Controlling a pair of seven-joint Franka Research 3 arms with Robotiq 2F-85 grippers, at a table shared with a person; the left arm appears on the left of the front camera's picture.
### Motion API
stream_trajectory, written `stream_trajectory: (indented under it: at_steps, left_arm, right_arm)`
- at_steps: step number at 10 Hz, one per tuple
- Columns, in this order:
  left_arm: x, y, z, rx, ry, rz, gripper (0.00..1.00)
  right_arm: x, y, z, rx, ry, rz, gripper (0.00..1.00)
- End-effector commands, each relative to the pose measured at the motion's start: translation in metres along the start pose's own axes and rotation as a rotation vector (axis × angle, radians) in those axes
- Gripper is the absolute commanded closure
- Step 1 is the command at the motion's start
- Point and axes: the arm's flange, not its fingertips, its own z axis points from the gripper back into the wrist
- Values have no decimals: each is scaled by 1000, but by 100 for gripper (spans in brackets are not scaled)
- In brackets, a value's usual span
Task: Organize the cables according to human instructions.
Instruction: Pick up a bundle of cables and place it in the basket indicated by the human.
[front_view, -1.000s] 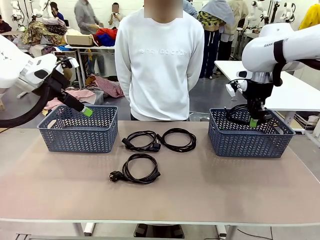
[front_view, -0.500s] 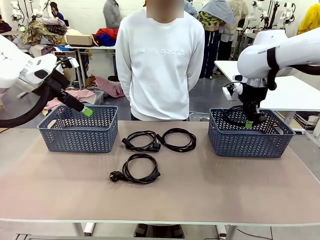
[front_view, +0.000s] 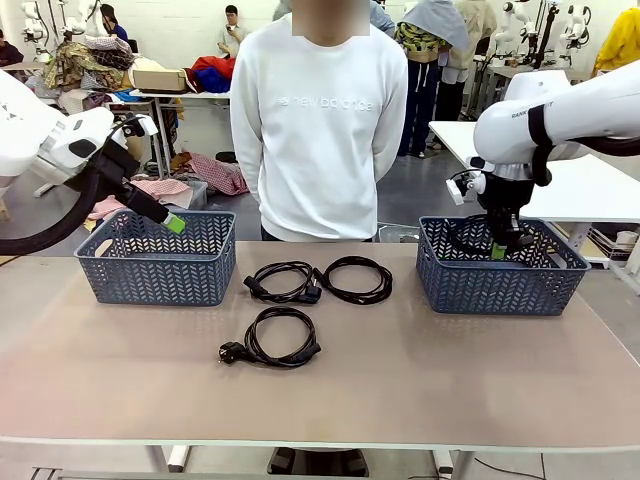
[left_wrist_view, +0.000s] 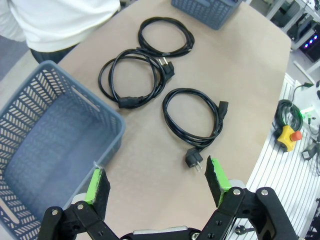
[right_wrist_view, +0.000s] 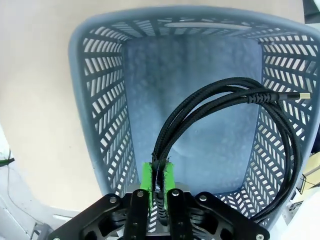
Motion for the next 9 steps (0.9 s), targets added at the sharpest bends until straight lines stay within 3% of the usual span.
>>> stream_trajectory:
  at_steps: [1,9]
  left_arm:
    - [-2,1,-1,-22,-25,-14,0]
    - [-2,1,-1,-22,-25,-14,0]
  right_arm:
    - [-2,-10,1,-12,10,33,82]
    - [0,-7,19,18,-40,20,3]
